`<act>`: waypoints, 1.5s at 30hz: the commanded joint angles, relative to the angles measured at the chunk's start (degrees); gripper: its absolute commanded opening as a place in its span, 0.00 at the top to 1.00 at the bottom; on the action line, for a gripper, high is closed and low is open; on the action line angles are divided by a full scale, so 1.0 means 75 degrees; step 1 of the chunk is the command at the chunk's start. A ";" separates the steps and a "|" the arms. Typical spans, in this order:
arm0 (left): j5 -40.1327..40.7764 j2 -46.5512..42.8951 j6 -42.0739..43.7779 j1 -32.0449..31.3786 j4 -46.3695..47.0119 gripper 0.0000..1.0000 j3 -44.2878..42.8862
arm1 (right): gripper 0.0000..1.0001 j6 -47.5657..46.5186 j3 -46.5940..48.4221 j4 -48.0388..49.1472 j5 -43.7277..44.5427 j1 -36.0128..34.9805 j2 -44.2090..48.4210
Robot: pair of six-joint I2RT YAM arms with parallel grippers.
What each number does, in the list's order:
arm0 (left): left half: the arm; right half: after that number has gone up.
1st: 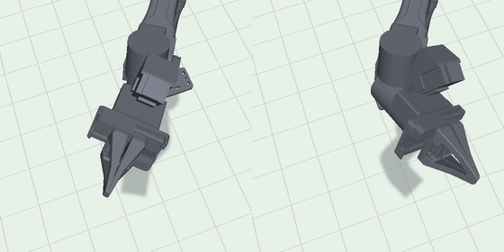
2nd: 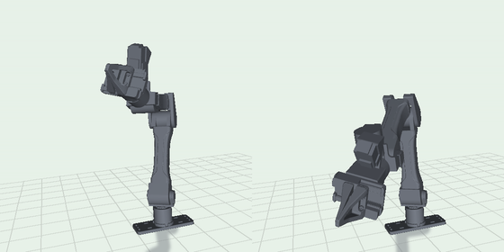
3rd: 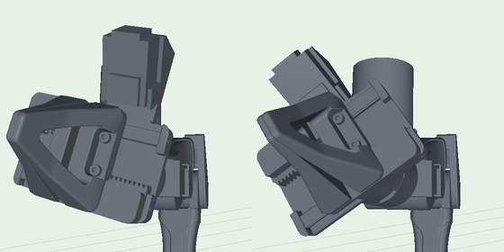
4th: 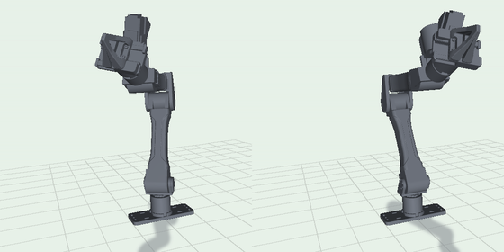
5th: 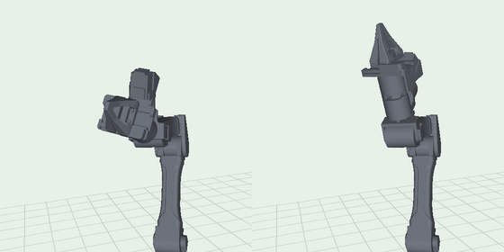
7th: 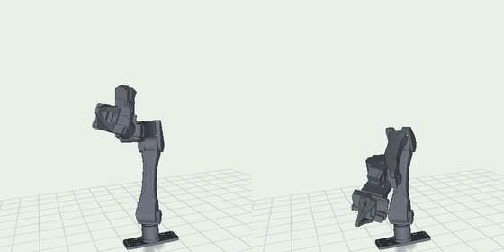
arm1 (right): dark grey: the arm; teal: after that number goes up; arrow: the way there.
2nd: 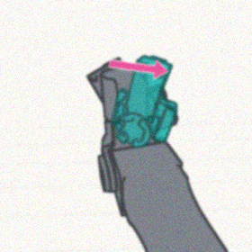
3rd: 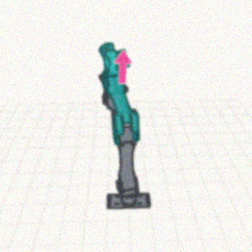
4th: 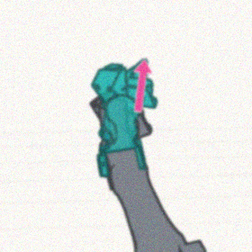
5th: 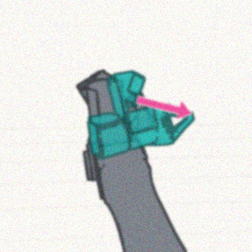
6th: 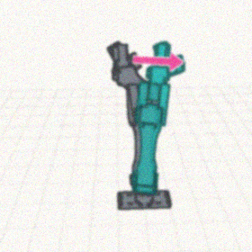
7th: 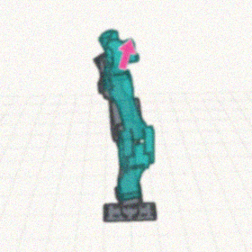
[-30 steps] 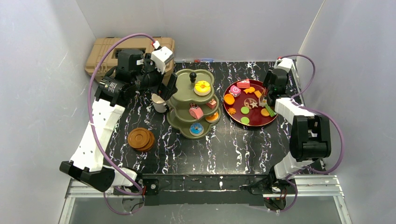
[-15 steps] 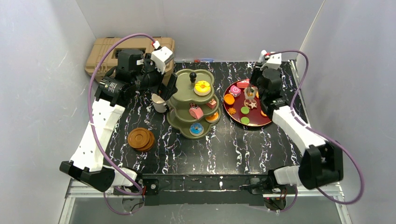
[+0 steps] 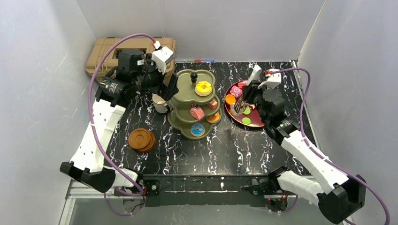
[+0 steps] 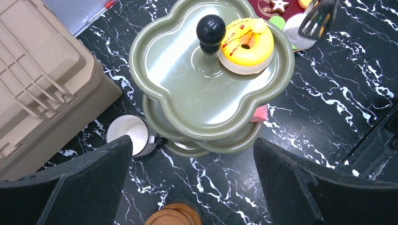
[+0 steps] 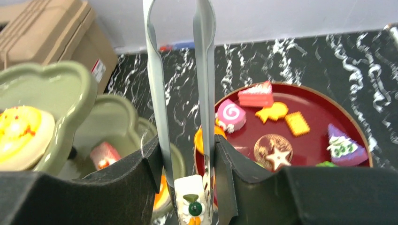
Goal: Serve the afternoon tea
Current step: Adjust the desert table at the center of the board.
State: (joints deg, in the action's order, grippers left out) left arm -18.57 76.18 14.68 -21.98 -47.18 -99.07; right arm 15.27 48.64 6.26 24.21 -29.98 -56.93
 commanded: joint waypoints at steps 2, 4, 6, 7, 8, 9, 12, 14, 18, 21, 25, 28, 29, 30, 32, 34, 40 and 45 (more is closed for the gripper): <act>-0.0539 -0.0033 0.0051 0.0001 -0.0085 0.01 -0.0071 | 0.85 0.0760 -0.0177 -0.0318 0.0128 -0.0473 0.0573; -0.0874 0.0202 0.0030 0.0001 -0.0075 0.01 -0.0209 | 0.85 0.0793 -0.0169 -0.0455 0.0137 -0.0553 0.0611; -0.1209 0.0544 -0.0033 -0.0050 -0.0063 0.01 -0.0458 | 0.85 0.0820 -0.0189 -0.0505 0.0127 -0.0583 0.0618; -0.1353 0.0743 0.0016 -0.0085 -0.0063 0.01 -0.0612 | 0.85 0.0826 -0.0203 -0.0504 0.0124 -0.0595 0.0618; -0.1470 0.0920 0.0090 -0.0133 -0.0047 0.01 -0.0768 | 0.85 0.0826 -0.0204 -0.0523 0.0124 -0.0605 0.0615; -0.1483 0.1106 0.0127 -0.0180 -0.0004 0.01 -0.0922 | 0.85 0.0825 -0.0204 -0.0535 0.0124 -0.0608 0.0616; -0.1469 0.1627 -0.0048 -0.0256 0.0213 0.01 -0.1406 | 0.85 0.0873 -0.0204 -0.0535 0.0113 -0.0630 0.0688; -0.1572 0.1887 -0.0231 -0.0272 0.0494 0.01 -0.1506 | 0.85 0.0905 -0.0225 -0.0518 0.0101 -0.0643 0.0731; -0.1914 0.2239 -0.0214 -0.0349 0.0969 0.01 -0.1482 | 0.85 0.0891 -0.0210 -0.0586 0.0080 -0.0667 0.0683; -0.2269 0.2396 0.0090 -0.0351 0.1069 0.06 -0.1536 | 0.85 0.0849 -0.0133 -0.0644 0.0093 -0.0679 0.0643; -0.2665 0.2341 0.0451 -0.0353 0.1159 0.14 -0.1293 | 0.85 0.0807 -0.0062 -0.0637 0.0124 -0.0679 0.0631; -0.2983 0.2307 0.0756 -0.0340 0.1246 0.19 -0.1045 | 0.85 0.0811 -0.0030 -0.0594 0.0091 -0.0679 0.0590; -0.3095 0.2319 0.0912 -0.0339 0.1191 0.21 -0.0996 | 0.85 0.0815 -0.0023 -0.0579 0.0079 -0.0679 0.0583; -0.3220 0.2346 0.1075 -0.0323 0.1112 0.24 -0.0980 | 0.85 0.0820 -0.0012 -0.0569 0.0072 -0.0679 0.0572; -0.3480 0.2450 0.1365 -0.0258 0.0887 0.32 -0.1036 | 0.85 0.0824 0.0022 -0.0573 0.0055 -0.0679 0.0566; -0.3608 0.2600 0.1639 -0.0177 0.0629 0.33 -0.1167 | 0.85 0.0824 0.0047 -0.0599 0.0060 -0.0679 0.0579; -0.4396 0.3227 0.2354 0.0244 -0.0196 0.32 -0.2127 | 0.85 0.0836 0.0030 -0.0660 0.0121 -0.0679 0.0657; -0.4980 0.3454 0.2817 0.0301 -0.0327 0.23 -0.2232 | 0.85 0.0868 0.0018 -0.0680 0.0129 -0.0679 0.0688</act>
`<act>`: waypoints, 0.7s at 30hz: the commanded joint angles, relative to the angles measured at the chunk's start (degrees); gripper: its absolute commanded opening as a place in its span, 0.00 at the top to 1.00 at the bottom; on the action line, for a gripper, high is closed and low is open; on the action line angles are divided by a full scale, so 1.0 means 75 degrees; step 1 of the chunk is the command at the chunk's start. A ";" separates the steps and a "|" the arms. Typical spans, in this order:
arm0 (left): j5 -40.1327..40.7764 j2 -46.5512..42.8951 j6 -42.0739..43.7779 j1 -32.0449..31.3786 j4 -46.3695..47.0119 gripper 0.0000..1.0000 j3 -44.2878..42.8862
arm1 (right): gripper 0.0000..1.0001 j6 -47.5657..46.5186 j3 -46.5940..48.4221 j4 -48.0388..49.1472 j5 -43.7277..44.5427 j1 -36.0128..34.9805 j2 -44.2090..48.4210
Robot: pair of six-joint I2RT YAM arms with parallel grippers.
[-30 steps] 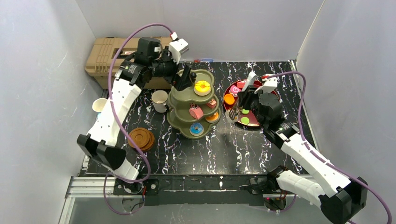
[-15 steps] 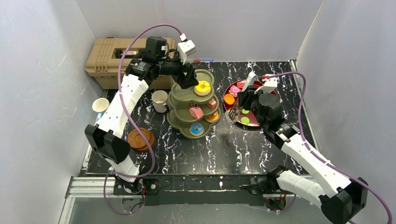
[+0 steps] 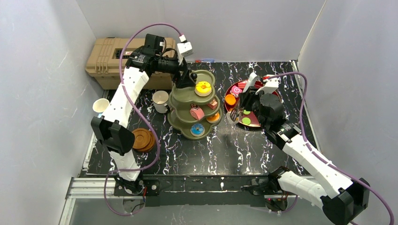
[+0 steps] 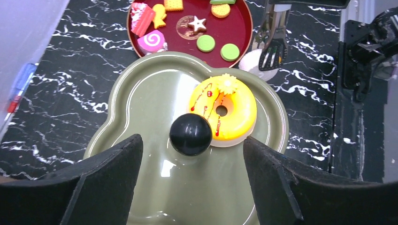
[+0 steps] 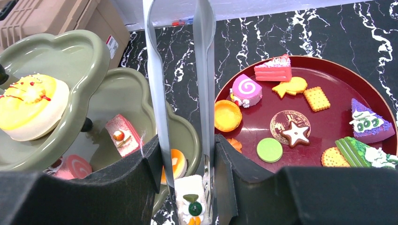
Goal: Serve the afternoon tea
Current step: Adjust the desert table at the center of the board.
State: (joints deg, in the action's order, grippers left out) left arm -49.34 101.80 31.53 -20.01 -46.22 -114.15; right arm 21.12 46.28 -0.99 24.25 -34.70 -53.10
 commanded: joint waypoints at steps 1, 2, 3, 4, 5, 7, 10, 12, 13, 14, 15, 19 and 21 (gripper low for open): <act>-0.0958 0.0071 0.0576 0.0040 -0.0423 0.22 -0.0205 | 0.85 0.0092 0.0350 0.0274 0.0113 -0.0049 0.0178; -0.1031 0.0113 0.0577 0.0047 -0.0381 0.21 -0.0202 | 0.85 0.0081 0.0372 0.0266 0.0109 -0.0049 0.0171; -0.1083 0.0149 0.0547 0.0060 -0.0316 0.21 -0.0193 | 0.85 0.0080 0.0398 0.0256 0.0107 -0.0049 0.0167; -0.1136 0.0185 0.0487 0.0066 -0.0213 0.21 -0.0191 | 0.85 0.0078 0.0419 0.0251 0.0107 -0.0049 0.0166; -0.1203 0.0211 0.0395 0.0082 -0.0065 0.22 -0.0190 | 0.85 0.0078 0.0436 0.0234 0.0101 -0.0049 0.0166; -0.1312 0.0231 0.0177 0.0101 0.0219 0.24 -0.0190 | 0.85 0.0078 0.0449 0.0210 0.0089 -0.0049 0.0166; -0.1425 0.0280 -0.0077 0.0120 0.0485 0.31 -0.0228 | 0.85 0.0078 0.0430 0.0193 0.0072 -0.0049 0.0168; -0.1467 0.0333 -0.0127 0.0133 0.0498 0.39 -0.0259 | 0.86 0.0078 0.0427 0.0191 0.0060 -0.0049 0.0166; -0.1481 0.0353 -0.0151 0.0139 0.0497 0.42 -0.0246 | 0.86 0.0078 0.0437 0.0190 0.0068 -0.0049 0.0166; -0.1494 0.0359 -0.0154 0.0147 0.0497 0.46 -0.0203 | 0.86 0.0078 0.0443 0.0191 0.0071 -0.0049 0.0166; -0.1472 0.0360 -0.0125 0.0140 0.0498 0.49 -0.0142 | 0.86 0.0069 0.0465 0.0191 0.0082 -0.0049 0.0166; -0.1193 0.0363 -0.0084 0.0148 0.0541 0.63 0.0005 | 0.86 0.0003 0.0512 0.0179 0.0106 -0.0049 0.0144; -0.0984 0.0344 -0.0197 0.0146 0.0649 0.75 0.0065 | 0.87 -0.0004 0.0514 0.0188 0.0117 -0.0049 0.0126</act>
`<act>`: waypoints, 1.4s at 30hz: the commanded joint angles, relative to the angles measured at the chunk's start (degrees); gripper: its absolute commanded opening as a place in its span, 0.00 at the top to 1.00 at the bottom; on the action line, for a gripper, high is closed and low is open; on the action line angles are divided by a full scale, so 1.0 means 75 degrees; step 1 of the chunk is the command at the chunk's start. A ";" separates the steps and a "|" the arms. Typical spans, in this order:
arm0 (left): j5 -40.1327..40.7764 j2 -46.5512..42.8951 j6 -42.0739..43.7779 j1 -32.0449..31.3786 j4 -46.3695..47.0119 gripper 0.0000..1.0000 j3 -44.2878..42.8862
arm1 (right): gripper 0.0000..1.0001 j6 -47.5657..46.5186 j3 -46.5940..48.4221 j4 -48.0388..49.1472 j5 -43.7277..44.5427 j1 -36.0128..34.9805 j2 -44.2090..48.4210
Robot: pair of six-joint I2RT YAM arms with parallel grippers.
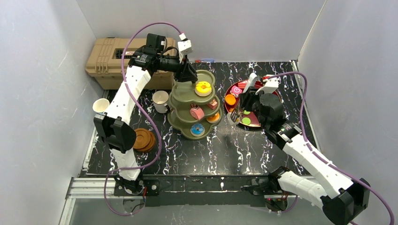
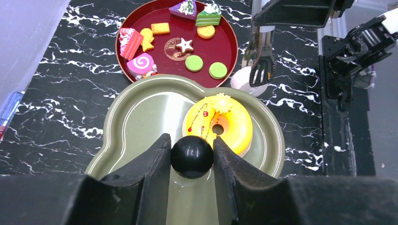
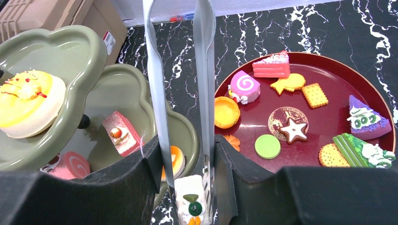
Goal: Serve the afternoon tea
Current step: Adjust the desert table at the center of the board.
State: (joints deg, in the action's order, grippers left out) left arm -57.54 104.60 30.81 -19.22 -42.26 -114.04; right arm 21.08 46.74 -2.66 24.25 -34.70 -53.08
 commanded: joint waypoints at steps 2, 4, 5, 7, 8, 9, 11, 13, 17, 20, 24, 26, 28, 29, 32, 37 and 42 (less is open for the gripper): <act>0.0337 -0.0137 -0.0435 0.0029 0.0550 0.91 0.0234 | 0.87 0.0002 0.0462 0.0429 0.0109 -0.0049 0.0090; 0.0643 -0.0377 -0.1077 0.0020 0.1377 1.00 0.0720 | 0.87 0.0002 0.0460 0.0463 0.0086 -0.0049 0.0048; 0.0767 -0.0547 -0.1369 0.0017 0.1777 1.00 0.0958 | 0.87 0.0002 0.0456 0.0476 0.0083 -0.0049 0.0036; 0.1049 -0.0831 -0.1853 -0.0045 0.2505 1.00 0.1349 | 0.87 -0.0004 0.0441 0.0493 0.0102 -0.0049 0.0023; 0.1223 -0.0913 -0.2105 -0.0074 0.2719 1.00 0.1429 | 0.87 -0.0009 0.0441 0.0495 0.0112 -0.0049 0.0028; 0.1387 -0.0957 -0.2353 -0.0100 0.2862 1.00 0.1463 | 0.87 -0.0010 0.0436 0.0506 0.0126 -0.0049 0.0034; 0.1727 -0.1082 -0.2753 -0.0167 0.3072 1.00 0.1596 | 0.87 -0.0021 0.0434 0.0501 0.0140 -0.0049 0.0059; 0.2102 -0.1308 -0.2914 -0.0269 0.3276 1.00 0.1812 | 0.87 -0.0022 0.0426 0.0500 0.0153 -0.0049 0.0078; 0.2819 -0.1726 -0.3010 -0.0442 0.3366 1.00 0.2068 | 0.88 -0.0033 0.0404 0.0503 0.0186 -0.0049 0.0104; 0.3248 -0.2021 -0.2992 -0.0591 0.3361 1.00 0.2333 | 0.88 -0.0007 0.0373 0.0555 0.0189 -0.0049 0.0116; 0.3765 -0.2324 -0.3144 -0.0858 0.3467 1.00 0.2717 | 0.88 0.0053 0.0317 0.0633 0.0201 -0.0049 0.0118; 0.4160 -0.2462 -0.3287 -0.1062 0.3547 1.00 0.2804 | 0.88 0.0091 0.0265 0.0667 0.0247 -0.0049 0.0148; 0.4582 -0.2579 -0.3421 -0.1240 0.3648 1.00 0.2867 | 0.88 0.0107 0.0229 0.0682 0.0295 -0.0049 0.0183; 0.4791 -0.2635 -0.3488 -0.1351 0.3722 1.00 0.2890 | 0.88 0.0107 0.0209 0.0692 0.0320 -0.0049 0.0202; 0.5462 -0.2735 -0.3750 -0.1514 0.3867 1.00 0.2898 | 0.88 0.0087 0.0202 0.0694 0.0390 -0.0049 0.0255; 0.6305 -0.2895 -0.3923 -0.1745 0.4159 1.00 0.3057 | 0.88 0.0026 0.0196 0.0714 0.0457 -0.0049 0.0331; 0.7132 -0.3143 -0.3441 -0.2131 0.4682 1.00 0.3381 | 0.88 0.0019 0.0134 0.0770 0.0492 -0.0049 0.0386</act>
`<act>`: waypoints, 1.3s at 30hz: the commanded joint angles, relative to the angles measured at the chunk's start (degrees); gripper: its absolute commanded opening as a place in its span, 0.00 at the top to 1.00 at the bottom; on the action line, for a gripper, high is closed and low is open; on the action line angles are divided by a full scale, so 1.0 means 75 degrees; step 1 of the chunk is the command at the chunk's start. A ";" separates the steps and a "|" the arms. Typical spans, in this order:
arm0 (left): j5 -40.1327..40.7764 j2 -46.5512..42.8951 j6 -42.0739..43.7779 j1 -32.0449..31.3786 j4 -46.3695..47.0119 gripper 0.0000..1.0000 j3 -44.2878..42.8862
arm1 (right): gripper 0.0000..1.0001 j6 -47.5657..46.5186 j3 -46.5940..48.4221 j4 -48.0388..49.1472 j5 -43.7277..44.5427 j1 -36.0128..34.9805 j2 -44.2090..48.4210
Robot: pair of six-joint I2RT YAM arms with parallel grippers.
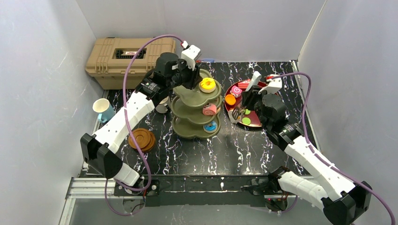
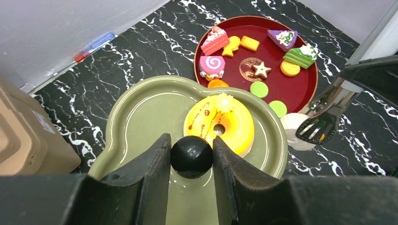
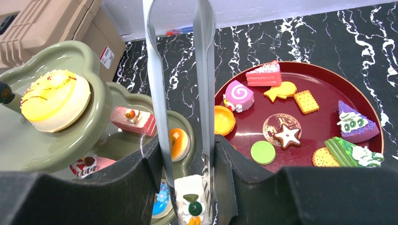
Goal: Serve the afternoon tea
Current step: Adjust the desert table at the center of the board.
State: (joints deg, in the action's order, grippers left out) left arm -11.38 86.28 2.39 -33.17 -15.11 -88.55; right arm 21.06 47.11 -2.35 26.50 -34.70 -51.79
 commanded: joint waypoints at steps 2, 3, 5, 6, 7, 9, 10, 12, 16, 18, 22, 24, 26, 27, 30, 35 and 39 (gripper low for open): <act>0.1233 -0.0736 0.0442 -0.0373 0.1115 1.00 -0.0001 | 0.88 0.0018 0.0070 0.0755 0.0184 -0.0049 0.0215; 0.1374 -0.0761 0.0484 -0.0432 0.1154 1.00 0.0030 | 0.88 0.0027 0.0055 0.0767 0.0185 -0.0049 0.0220; 0.1721 -0.0816 0.0505 -0.0559 0.1224 1.00 0.0060 | 0.88 0.0028 0.0048 0.0801 0.0181 -0.0049 0.0215; 0.1853 -0.0834 0.0486 -0.0612 0.1236 1.00 0.0050 | 0.88 0.0028 0.0047 0.0814 0.0181 -0.0049 0.0214; 0.1987 -0.0847 0.0434 -0.0662 0.1247 1.00 0.0028 | 0.88 0.0028 0.0036 0.0826 0.0175 -0.0049 0.0214; 0.2275 -0.0823 0.0339 -0.0755 0.1276 1.00 -0.0044 | 0.88 0.0040 0.0024 0.0846 0.0167 -0.0049 0.0214; 0.2492 -0.0779 0.0252 -0.0772 0.1262 1.00 -0.0105 | 0.88 0.0049 0.0023 0.0857 0.0165 -0.0049 0.0215; 0.2851 -0.0704 0.0045 -0.0792 0.1159 1.00 -0.0265 | 0.88 0.0051 0.0006 0.0864 0.0158 -0.0049 0.0220; 0.3516 -0.0563 -0.0453 -0.0783 0.0983 1.00 -0.0435 | 0.88 0.0053 -0.0021 0.0867 0.0178 -0.0049 0.0260; 0.3749 -0.0551 -0.0765 -0.0789 0.0965 1.00 -0.0425 | 0.88 0.0046 -0.0034 0.0864 0.0187 -0.0049 0.0283; 0.4043 -0.0497 -0.1257 -0.0791 0.0673 1.00 -0.0471 | 0.88 0.0028 -0.0025 0.0852 0.0193 -0.0049 0.0314; 0.4162 -0.0483 -0.1511 -0.0784 0.0421 0.97 -0.0462 | 0.88 0.0028 -0.0024 0.0870 0.0193 -0.0049 0.0313; 0.4245 -0.0440 -0.1739 -0.0776 0.0148 0.85 -0.0458 | 0.88 0.0035 -0.0012 0.0892 0.0184 -0.0049 0.0289; 0.4235 -0.0408 -0.1828 -0.0780 0.0059 0.73 -0.0471 | 0.88 0.0029 -0.0012 0.0917 0.0173 -0.0049 0.0267; 0.4030 -0.0315 -0.1834 -0.0771 -0.0021 0.49 -0.0496 | 0.88 0.0031 0.0021 0.0946 0.0116 -0.0049 0.0183; 0.3111 -0.0362 -0.1681 -0.0557 -0.0024 0.23 -0.0551 | 0.88 0.0005 0.0058 0.0888 0.0166 -0.0049 0.0241; 0.1383 -0.0660 -0.1223 -0.0279 0.0106 0.07 -0.0378 | 0.88 -0.0007 0.0081 0.0853 0.0159 -0.0049 0.0274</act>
State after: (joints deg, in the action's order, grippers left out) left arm 11.11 84.95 -9.47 -37.36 -15.29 -91.24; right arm 21.06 46.92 -0.47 26.83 -34.70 -50.83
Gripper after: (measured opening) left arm 0.895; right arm 0.478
